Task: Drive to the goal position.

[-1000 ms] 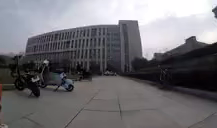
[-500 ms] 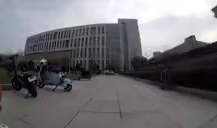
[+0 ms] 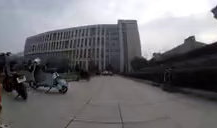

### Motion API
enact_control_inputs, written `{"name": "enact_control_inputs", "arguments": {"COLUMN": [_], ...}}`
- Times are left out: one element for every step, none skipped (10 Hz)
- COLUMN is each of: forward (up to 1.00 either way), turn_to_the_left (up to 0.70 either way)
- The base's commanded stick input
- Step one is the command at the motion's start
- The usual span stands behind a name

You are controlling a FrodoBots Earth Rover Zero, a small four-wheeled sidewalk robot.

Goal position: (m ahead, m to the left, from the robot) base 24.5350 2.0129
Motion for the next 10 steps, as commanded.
{"name": "enact_control_inputs", "arguments": {"forward": [0.7,0.7,0.7,0.7,0.7,0.7,0.7,0.7,0.7,0.7], "turn_to_the_left": [0.0,0.0,0.0,0.0,0.0,0.0,0.0,0.0,0.0,0.0]}}
